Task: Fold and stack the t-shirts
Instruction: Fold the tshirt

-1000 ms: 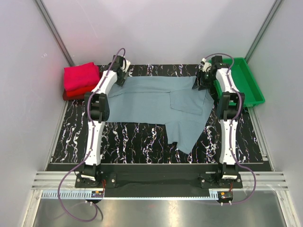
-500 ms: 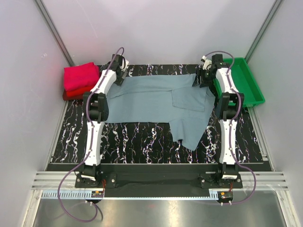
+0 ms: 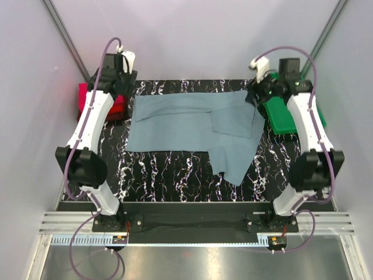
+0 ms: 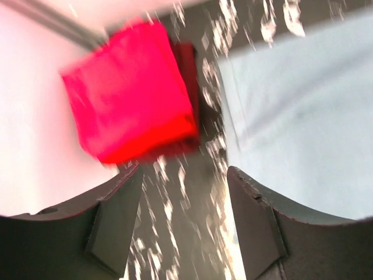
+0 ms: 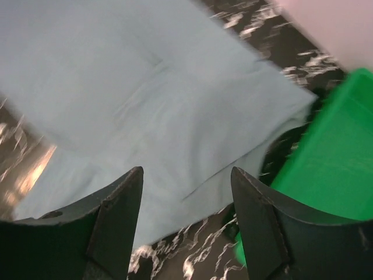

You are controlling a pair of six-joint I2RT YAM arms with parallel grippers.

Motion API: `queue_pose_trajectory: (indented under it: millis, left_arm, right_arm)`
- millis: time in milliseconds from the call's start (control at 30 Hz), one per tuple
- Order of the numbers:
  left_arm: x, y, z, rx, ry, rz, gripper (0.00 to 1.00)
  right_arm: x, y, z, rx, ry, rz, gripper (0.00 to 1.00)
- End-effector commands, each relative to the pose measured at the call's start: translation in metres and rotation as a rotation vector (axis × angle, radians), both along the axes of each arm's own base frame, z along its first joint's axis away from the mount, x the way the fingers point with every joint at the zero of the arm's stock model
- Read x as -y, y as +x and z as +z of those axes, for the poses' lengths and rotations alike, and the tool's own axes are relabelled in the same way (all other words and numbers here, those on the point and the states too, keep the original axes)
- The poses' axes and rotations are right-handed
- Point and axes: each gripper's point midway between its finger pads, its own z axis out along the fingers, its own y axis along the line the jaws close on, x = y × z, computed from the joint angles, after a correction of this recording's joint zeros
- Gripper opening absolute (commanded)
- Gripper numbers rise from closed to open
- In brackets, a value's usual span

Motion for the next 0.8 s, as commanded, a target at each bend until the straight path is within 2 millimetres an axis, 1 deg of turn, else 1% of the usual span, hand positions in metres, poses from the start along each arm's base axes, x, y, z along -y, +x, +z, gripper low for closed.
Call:
queue_pose_trajectory:
  millis: [0, 33, 67, 100, 133, 167, 200, 233, 267, 300, 333, 367, 400, 467, 500, 567, 600, 667, 700, 767]
  left_arm:
    - [0.000, -0.038, -0.078, -0.239, -0.094, 0.019, 0.64]
    - [-0.001, -0.043, -0.090, -0.254, -0.109, 0.032, 0.64]
    - [-0.003, -0.046, -0.088, -0.244, -0.119, 0.038, 0.64]
    - [-0.006, -0.049, -0.090, -0.248, -0.124, 0.045, 0.63]
    - [-0.008, -0.050, -0.095, -0.252, -0.125, 0.049, 0.63]
    - [-0.014, -0.051, -0.097, -0.251, -0.128, 0.064, 0.63]
    - [-0.014, -0.053, -0.102, -0.258, -0.140, 0.061, 0.62]
    - [-0.015, -0.055, -0.102, -0.255, -0.147, 0.066, 0.62]
    - [-0.016, -0.056, -0.104, -0.258, -0.151, 0.071, 0.62]
    - [-0.019, -0.058, -0.109, -0.265, -0.156, 0.080, 0.62]
    - [-0.020, -0.059, -0.109, -0.261, -0.159, 0.085, 0.62]
    - [-0.023, -0.060, -0.109, -0.259, -0.166, 0.092, 0.62]
    - [-0.021, -0.062, -0.111, -0.266, -0.177, 0.088, 0.61]
    - [-0.023, -0.063, -0.111, -0.261, -0.180, 0.094, 0.61]
    - [-0.023, -0.063, -0.112, -0.262, -0.179, 0.095, 0.61]
    - [-0.024, -0.064, -0.114, -0.265, -0.179, 0.098, 0.61]
    - [-0.024, -0.064, -0.114, -0.266, -0.184, 0.102, 0.61]
    - [-0.024, -0.063, -0.113, -0.264, -0.190, 0.104, 0.61]
    - [-0.023, -0.062, -0.110, -0.259, -0.193, 0.102, 0.61]
    - [-0.023, -0.059, -0.110, -0.257, -0.194, 0.102, 0.61]
  right_arm:
    - [-0.036, -0.075, -0.059, -0.095, -0.147, 0.299, 0.69]
    - [-0.038, -0.107, -0.096, -0.172, -0.174, 0.350, 0.69]
    - [-0.049, -0.126, -0.089, -0.094, -0.236, 0.439, 0.69]
    - [-0.052, -0.141, -0.098, -0.091, -0.268, 0.476, 0.69]
    - [-0.052, -0.170, -0.127, -0.147, -0.294, 0.527, 0.68]
    - [-0.058, -0.187, -0.123, -0.095, -0.334, 0.602, 0.68]
    - [-0.056, -0.207, -0.140, -0.135, -0.354, 0.634, 0.67]
    - [-0.057, -0.219, -0.143, -0.139, -0.363, 0.662, 0.67]
    - [-0.063, -0.231, -0.139, -0.119, -0.372, 0.698, 0.66]
    - [-0.062, -0.243, -0.145, -0.140, -0.384, 0.724, 0.66]
    - [-0.061, -0.252, -0.147, -0.155, -0.398, 0.744, 0.65]
    - [-0.061, -0.258, -0.146, -0.141, -0.413, 0.757, 0.65]
    - [-0.059, -0.266, -0.151, -0.150, -0.435, 0.776, 0.64]
    - [-0.055, -0.274, -0.151, -0.132, -0.464, 0.800, 0.63]
    - [-0.055, -0.281, -0.155, -0.138, -0.473, 0.824, 0.63]
    - [-0.053, -0.287, -0.155, -0.107, -0.496, 0.859, 0.63]
    - [-0.054, -0.293, -0.160, -0.097, -0.515, 0.904, 0.63]
    - [-0.054, -0.303, -0.162, -0.089, -0.532, 0.947, 0.64]
    - [-0.053, -0.307, -0.166, -0.094, -0.536, 0.964, 0.64]
    - [-0.056, -0.309, -0.169, -0.087, -0.539, 0.989, 0.64]
